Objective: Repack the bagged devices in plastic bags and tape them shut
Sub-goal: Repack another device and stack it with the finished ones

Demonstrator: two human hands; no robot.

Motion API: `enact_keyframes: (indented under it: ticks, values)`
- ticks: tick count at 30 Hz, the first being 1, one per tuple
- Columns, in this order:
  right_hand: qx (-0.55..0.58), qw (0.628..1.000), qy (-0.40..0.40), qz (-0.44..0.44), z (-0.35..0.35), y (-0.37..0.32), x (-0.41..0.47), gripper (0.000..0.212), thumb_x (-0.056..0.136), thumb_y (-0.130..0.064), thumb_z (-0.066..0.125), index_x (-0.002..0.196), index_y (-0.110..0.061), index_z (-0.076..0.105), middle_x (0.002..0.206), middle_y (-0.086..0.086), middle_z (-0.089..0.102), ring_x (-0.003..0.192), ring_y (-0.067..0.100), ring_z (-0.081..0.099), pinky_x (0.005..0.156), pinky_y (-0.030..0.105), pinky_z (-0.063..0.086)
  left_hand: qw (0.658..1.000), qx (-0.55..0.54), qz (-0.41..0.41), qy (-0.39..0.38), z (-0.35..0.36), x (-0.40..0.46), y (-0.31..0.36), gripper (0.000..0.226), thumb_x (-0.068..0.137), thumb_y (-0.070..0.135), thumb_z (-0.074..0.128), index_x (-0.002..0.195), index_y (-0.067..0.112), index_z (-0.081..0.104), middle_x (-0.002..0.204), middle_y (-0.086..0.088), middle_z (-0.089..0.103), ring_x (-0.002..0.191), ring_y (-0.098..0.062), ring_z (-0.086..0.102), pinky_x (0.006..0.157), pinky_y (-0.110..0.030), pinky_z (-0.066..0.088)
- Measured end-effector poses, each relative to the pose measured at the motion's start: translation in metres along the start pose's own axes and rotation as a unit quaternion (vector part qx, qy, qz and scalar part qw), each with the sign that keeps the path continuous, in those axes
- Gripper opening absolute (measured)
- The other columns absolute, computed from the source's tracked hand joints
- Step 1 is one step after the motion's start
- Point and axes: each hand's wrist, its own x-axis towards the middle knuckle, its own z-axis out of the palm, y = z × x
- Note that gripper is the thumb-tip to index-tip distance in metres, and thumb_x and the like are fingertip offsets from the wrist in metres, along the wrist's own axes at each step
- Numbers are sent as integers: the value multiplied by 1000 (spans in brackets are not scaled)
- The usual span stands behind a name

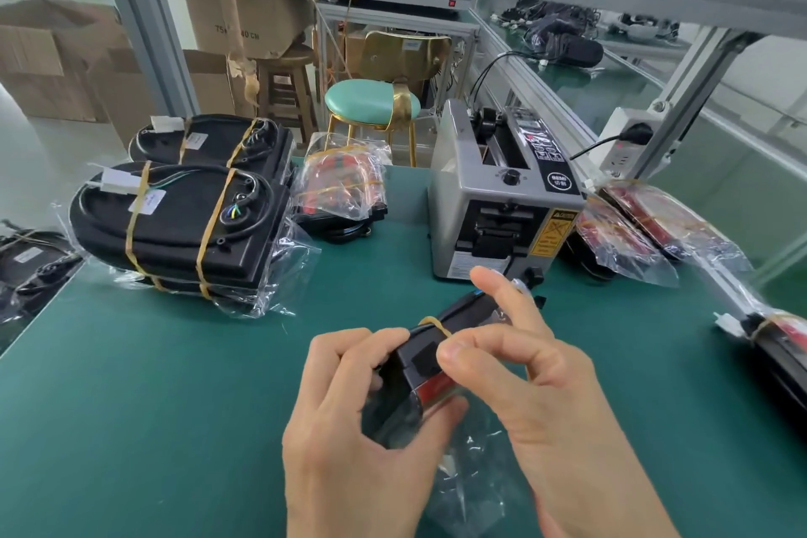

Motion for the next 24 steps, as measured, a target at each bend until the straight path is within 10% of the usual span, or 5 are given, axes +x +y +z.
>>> enact_keyframes:
  ticks: [24]
  values:
    - [26,999,-7,35,1,-8,5,18,61,-35,80,65,-17,78,126,-38,49,125,-21,32,109,32,26,999,0,-12,38,5,-5,-2,47,52,23,85,83,19,51,82,7,47,67,-14,51,62,-14,42]
